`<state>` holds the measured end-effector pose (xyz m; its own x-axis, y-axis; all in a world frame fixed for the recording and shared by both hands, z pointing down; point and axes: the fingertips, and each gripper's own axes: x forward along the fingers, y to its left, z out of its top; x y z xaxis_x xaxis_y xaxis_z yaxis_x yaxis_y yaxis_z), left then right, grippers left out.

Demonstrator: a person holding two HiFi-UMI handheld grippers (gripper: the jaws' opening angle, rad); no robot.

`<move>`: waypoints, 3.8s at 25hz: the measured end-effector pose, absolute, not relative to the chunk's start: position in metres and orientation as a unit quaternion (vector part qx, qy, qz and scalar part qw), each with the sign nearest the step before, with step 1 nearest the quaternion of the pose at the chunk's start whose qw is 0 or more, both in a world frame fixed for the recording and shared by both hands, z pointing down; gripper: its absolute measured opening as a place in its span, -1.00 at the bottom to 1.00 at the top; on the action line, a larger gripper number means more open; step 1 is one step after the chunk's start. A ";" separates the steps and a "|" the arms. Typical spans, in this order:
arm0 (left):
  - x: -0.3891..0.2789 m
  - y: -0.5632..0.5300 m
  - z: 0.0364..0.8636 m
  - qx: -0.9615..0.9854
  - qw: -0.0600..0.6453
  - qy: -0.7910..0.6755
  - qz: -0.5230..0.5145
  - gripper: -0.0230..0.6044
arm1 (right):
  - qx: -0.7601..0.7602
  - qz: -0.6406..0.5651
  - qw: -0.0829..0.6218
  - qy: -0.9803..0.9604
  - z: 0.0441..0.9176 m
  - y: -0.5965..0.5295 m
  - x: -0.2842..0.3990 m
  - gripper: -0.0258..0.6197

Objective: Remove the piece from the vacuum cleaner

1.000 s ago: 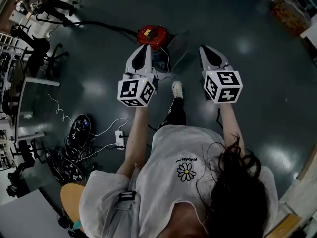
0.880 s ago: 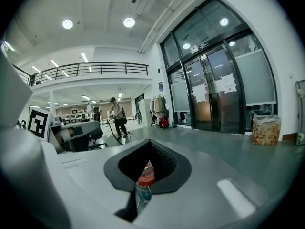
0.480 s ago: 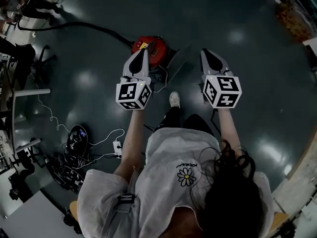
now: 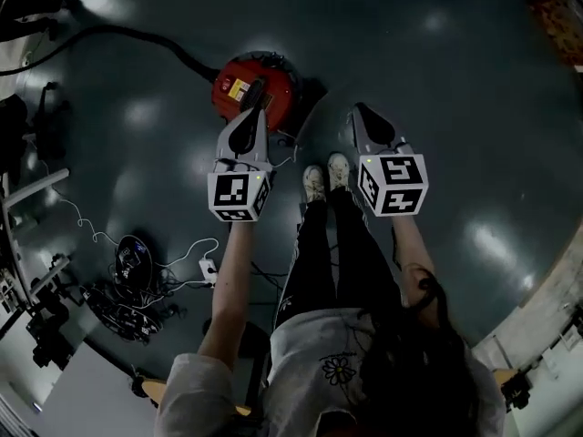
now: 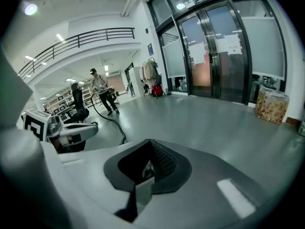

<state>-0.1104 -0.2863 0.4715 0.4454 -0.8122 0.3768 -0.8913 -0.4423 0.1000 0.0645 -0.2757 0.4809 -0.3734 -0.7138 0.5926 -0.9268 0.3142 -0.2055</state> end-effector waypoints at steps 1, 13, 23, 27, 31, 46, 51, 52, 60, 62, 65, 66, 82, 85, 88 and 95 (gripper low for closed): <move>-0.110 -0.295 0.499 0.838 0.143 -0.502 0.157 -0.93 | 0.522 0.283 0.206 -0.778 0.507 -0.282 0.066 -0.84; -0.099 -0.322 0.707 0.839 0.117 -0.407 0.340 -0.93 | 0.478 0.589 0.247 -0.603 0.753 -0.318 0.070 -0.42; -0.098 -0.318 0.746 0.826 0.133 -0.415 0.358 -0.93 | 0.501 0.674 0.215 -0.498 0.810 -0.334 0.067 -0.41; -0.098 -0.318 0.749 0.825 0.137 -0.415 0.358 -0.93 | 0.503 0.656 0.262 -0.497 0.824 -0.333 0.063 -0.41; -0.098 -0.317 0.748 0.825 0.138 -0.415 0.358 -0.93 | 0.516 0.656 0.266 -0.482 0.827 -0.332 0.061 -0.44; -0.097 -0.317 0.744 0.824 0.138 -0.417 0.358 -0.93 | 0.524 0.597 0.299 -0.529 0.813 -0.303 0.088 -0.79; -0.099 -0.317 0.747 0.822 0.137 -0.420 0.360 -0.93 | 0.532 0.550 0.332 -0.551 0.822 -0.282 0.115 -0.79; -0.099 -0.317 0.747 0.822 0.136 -0.420 0.360 -0.93 | 0.534 0.543 0.332 -0.557 0.821 -0.280 0.120 -0.79; -0.100 -0.320 0.747 0.812 0.144 -0.440 0.357 -0.93 | 0.521 0.519 0.323 -0.595 0.811 -0.267 0.133 -0.79; -0.099 -0.319 0.745 0.809 0.145 -0.447 0.353 -0.93 | 0.518 0.513 0.319 -0.605 0.805 -0.265 0.133 -0.79; -0.095 -0.308 0.727 0.806 0.165 -0.474 0.313 -0.93 | 0.519 0.503 0.316 -0.614 0.786 -0.254 0.134 -0.79; -0.095 -0.305 0.716 0.802 0.176 -0.488 0.295 -0.93 | 0.518 0.496 0.320 -0.618 0.777 -0.252 0.133 -0.79; -0.094 -0.297 0.429 0.805 0.171 -0.547 0.152 -0.93 | 0.553 0.400 0.239 -0.690 0.480 -0.271 0.109 -0.79; -0.087 -0.296 0.369 0.814 0.141 -0.551 0.120 -0.93 | 0.548 0.367 0.200 -0.725 0.415 -0.278 0.101 -0.79; -0.085 -0.295 0.322 0.817 0.122 -0.558 0.084 -0.93 | 0.544 0.314 0.183 -0.756 0.358 -0.280 0.095 -0.79; -0.096 -0.299 0.233 0.827 0.033 -0.560 0.036 -0.93 | 0.537 0.212 0.118 -0.808 0.249 -0.290 0.075 -0.78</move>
<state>-0.0958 -0.2993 0.2332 0.3706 -0.9238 0.0965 -0.9285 -0.3711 0.0135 0.0754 -0.2897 0.2494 -0.3949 -0.8176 0.4190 -0.9180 0.3328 -0.2158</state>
